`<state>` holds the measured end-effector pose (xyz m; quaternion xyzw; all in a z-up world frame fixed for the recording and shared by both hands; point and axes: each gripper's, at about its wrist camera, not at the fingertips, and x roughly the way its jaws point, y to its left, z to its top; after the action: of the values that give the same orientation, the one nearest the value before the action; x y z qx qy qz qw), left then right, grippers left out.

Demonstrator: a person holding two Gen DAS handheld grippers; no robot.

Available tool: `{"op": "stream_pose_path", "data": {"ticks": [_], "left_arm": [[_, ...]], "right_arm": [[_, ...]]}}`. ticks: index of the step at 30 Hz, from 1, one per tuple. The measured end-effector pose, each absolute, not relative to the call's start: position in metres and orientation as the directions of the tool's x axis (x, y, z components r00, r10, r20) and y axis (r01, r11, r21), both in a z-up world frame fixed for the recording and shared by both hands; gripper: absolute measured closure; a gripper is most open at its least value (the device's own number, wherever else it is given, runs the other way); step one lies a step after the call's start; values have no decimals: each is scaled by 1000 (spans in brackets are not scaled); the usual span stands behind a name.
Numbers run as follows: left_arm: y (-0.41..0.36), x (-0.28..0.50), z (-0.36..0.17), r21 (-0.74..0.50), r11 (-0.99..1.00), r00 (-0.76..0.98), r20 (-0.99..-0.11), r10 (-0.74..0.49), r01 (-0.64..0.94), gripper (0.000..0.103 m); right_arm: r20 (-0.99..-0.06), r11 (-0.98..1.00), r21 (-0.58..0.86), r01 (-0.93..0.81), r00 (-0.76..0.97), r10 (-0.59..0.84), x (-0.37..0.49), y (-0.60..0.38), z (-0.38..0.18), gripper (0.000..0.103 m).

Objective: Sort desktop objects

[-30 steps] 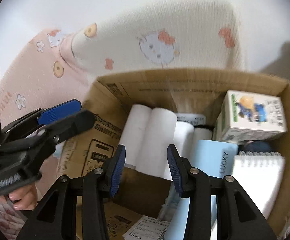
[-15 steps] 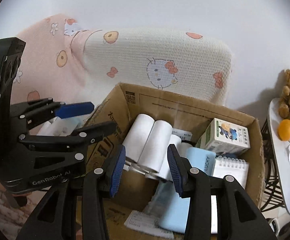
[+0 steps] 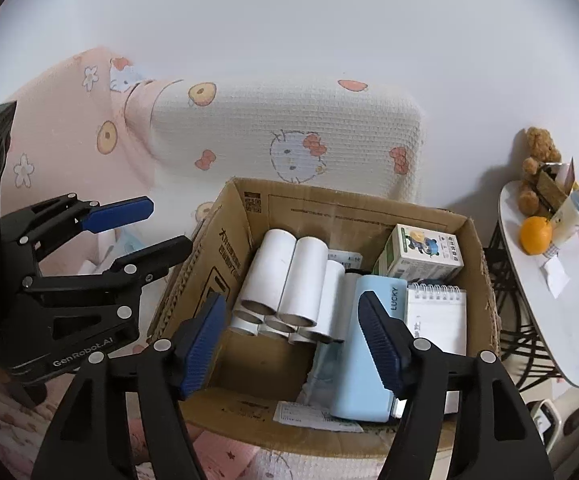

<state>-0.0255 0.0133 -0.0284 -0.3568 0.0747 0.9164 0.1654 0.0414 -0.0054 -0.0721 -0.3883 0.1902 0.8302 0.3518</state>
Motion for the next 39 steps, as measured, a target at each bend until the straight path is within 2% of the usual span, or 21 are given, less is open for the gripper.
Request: {"op": "stream_pose_path", "data": {"ticks": [3, 9, 17, 39], "left_arm": [[14, -24, -28, 47, -937, -697, -681, 224, -347, 42], [18, -22, -31, 21, -920, -666, -697, 267, -391, 41], [34, -21, -41, 63, -903, -635, -732, 248, -425, 41], [28, -26, -41, 77, -920, -649, -732, 210, -384, 41]], "right_arm": [[-786, -682, 22, -731, -434, 439, 36, -7, -75, 36], [-787, -669, 5, -744, -416, 456, 40, -6, -75, 36], [-791, -638, 0, -770, -391, 471, 57, -4, -78, 36], [-804, -640, 0, -768, -381, 457, 60, -9, -84, 35]]}}
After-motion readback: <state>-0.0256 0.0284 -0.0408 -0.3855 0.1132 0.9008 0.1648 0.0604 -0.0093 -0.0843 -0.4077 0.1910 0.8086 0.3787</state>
